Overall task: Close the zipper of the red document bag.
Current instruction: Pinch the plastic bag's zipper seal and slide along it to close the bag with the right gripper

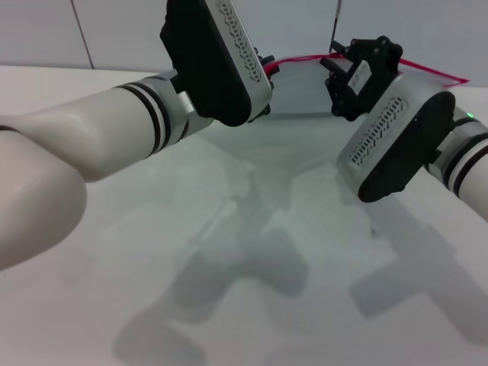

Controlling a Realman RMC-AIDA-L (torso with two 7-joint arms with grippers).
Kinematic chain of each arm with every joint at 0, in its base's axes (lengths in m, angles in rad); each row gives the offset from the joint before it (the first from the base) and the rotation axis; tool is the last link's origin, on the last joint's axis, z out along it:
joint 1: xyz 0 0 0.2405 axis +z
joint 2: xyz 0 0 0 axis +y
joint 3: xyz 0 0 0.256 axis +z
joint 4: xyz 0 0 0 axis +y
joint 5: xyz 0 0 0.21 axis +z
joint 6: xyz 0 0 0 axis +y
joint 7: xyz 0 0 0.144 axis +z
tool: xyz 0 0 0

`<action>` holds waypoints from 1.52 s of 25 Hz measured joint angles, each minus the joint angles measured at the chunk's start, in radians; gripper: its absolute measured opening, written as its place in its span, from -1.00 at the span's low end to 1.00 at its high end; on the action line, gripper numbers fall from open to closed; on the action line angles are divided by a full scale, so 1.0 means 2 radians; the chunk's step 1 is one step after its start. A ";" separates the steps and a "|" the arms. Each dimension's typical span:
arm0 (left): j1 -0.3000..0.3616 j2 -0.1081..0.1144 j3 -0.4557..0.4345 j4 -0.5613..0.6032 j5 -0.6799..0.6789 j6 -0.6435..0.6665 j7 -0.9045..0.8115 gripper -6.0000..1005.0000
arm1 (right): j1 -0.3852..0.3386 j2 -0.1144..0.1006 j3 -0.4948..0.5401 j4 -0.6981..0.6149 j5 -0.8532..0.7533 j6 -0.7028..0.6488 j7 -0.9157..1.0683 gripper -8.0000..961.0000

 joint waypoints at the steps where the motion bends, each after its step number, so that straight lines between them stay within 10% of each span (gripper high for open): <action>1: 0.000 0.000 0.000 0.000 0.000 0.000 0.000 -0.88 | 0.003 0.000 -0.001 0.003 0.000 0.000 0.000 -0.51; 38: -0.004 0.000 0.002 -0.005 0.000 0.001 0.001 -0.88 | 0.010 0.002 -0.024 0.027 0.001 0.053 0.000 -0.72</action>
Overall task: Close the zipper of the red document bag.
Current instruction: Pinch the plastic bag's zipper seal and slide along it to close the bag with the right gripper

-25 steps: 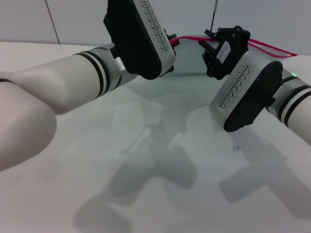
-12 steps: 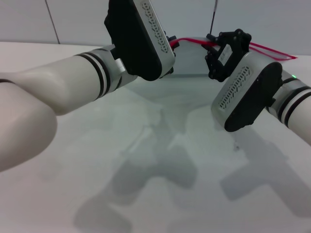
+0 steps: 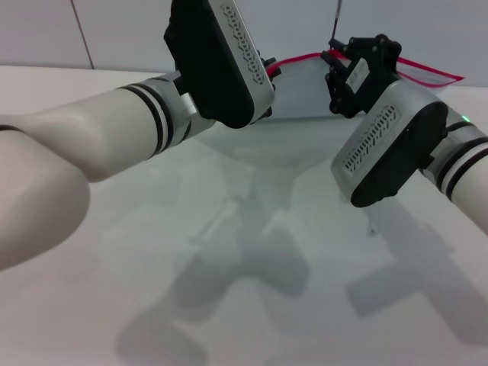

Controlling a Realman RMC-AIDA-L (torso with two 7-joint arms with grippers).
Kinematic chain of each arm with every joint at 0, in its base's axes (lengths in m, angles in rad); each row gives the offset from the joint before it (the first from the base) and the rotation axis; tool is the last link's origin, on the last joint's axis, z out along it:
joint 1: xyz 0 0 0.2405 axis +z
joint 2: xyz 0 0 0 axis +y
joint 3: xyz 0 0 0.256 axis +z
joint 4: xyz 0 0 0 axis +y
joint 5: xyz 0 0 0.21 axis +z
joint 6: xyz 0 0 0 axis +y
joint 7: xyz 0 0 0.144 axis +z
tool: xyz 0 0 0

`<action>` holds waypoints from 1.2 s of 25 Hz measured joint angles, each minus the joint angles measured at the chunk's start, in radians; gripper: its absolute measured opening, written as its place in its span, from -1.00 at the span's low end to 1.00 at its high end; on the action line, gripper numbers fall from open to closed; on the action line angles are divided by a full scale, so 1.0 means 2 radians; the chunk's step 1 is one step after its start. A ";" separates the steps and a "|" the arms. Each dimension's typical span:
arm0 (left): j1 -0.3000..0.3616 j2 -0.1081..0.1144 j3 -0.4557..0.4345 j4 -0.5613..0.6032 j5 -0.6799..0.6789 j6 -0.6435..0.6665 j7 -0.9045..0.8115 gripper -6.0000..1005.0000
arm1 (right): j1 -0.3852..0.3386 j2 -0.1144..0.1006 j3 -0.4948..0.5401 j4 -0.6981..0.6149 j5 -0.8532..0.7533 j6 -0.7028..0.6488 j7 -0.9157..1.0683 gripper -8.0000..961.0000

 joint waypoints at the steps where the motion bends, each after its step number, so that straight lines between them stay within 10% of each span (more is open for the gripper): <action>1: 0.000 0.000 0.000 0.000 0.000 0.000 0.000 -0.88 | 0.000 0.000 -0.001 0.000 0.000 -0.001 0.000 -0.72; 30: 0.000 0.001 0.000 0.000 0.000 0.000 0.000 -0.88 | -0.006 0.000 -0.002 -0.003 0.018 -0.006 -0.027 -0.61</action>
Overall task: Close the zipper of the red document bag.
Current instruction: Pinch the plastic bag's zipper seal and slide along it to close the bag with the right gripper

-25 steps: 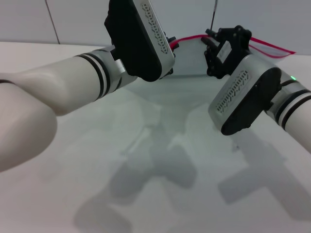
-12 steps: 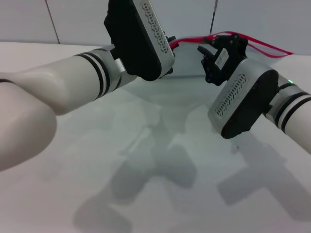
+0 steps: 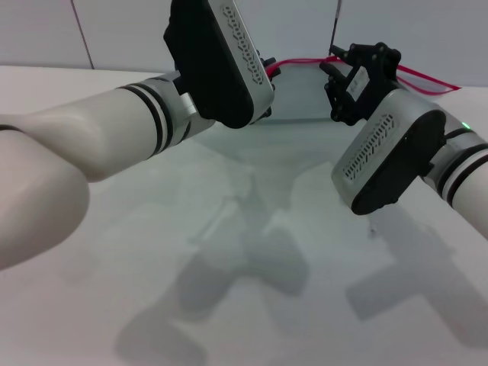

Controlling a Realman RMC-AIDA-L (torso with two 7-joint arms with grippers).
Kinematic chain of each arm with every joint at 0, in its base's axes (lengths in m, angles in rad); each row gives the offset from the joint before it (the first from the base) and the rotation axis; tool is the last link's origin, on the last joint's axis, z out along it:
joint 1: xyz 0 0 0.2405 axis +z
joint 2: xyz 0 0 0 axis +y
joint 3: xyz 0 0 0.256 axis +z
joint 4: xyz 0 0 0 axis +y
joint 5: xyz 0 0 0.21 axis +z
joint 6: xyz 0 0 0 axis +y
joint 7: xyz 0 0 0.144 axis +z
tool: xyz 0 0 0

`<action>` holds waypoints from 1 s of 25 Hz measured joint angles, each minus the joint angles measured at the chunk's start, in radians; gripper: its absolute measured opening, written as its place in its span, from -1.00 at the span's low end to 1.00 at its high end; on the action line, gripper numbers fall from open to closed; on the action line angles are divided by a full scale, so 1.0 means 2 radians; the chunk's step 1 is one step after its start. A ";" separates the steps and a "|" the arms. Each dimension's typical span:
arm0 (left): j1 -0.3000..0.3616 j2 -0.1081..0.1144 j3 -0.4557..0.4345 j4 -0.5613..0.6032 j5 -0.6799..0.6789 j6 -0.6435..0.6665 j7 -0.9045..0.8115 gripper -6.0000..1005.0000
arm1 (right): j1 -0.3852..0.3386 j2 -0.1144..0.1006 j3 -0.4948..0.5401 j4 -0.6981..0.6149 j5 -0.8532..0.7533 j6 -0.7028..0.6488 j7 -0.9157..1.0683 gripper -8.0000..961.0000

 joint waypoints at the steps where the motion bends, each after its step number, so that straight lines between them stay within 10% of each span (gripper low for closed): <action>1: 0.000 0.000 0.000 0.000 0.000 0.000 0.000 -0.88 | 0.001 0.000 0.000 0.001 0.007 0.000 -0.006 -0.60; 25: -0.001 0.000 0.006 0.000 0.000 0.001 0.011 -0.88 | 0.014 0.000 -0.009 0.013 0.054 -0.005 -0.077 -0.60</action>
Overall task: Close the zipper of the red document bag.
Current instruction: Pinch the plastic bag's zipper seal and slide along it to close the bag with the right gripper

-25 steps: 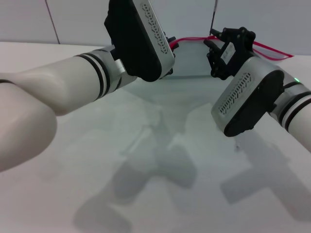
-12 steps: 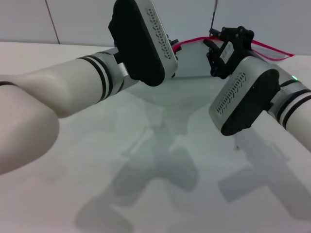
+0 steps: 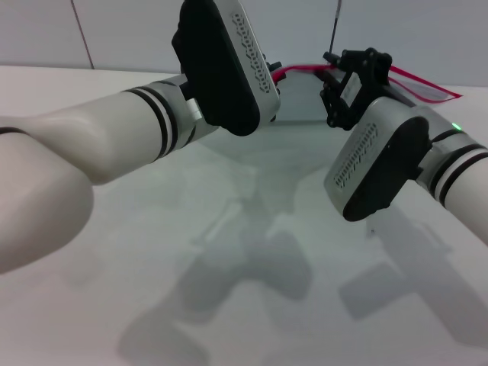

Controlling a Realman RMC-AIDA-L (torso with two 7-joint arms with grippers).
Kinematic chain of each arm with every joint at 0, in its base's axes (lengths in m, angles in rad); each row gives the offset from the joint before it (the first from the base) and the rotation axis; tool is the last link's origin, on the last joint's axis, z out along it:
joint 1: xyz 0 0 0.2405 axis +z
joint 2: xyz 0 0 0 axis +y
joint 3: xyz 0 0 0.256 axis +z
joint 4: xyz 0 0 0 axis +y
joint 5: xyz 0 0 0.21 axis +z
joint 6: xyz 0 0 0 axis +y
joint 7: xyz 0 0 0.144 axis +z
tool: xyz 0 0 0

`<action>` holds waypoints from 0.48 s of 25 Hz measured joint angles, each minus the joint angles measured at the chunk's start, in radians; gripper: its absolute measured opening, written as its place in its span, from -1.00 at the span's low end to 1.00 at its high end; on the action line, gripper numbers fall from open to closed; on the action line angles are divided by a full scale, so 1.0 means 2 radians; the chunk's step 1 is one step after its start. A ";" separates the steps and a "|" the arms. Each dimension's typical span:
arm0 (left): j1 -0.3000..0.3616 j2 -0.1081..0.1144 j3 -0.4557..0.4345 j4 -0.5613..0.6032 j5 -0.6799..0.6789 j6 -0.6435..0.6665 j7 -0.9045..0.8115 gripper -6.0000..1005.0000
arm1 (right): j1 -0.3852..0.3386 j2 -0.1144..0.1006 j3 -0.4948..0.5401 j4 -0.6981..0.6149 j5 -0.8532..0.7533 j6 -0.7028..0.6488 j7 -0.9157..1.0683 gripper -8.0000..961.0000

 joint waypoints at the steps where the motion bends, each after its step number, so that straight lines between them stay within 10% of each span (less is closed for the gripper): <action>1: 0.000 0.000 0.000 0.000 0.000 0.000 0.000 -0.88 | 0.000 0.000 0.000 0.003 0.000 0.000 -0.005 -0.60; 12: 0.000 0.000 0.000 0.000 0.000 0.000 0.000 -0.88 | 0.000 0.000 0.000 0.006 0.006 0.003 -0.007 -0.60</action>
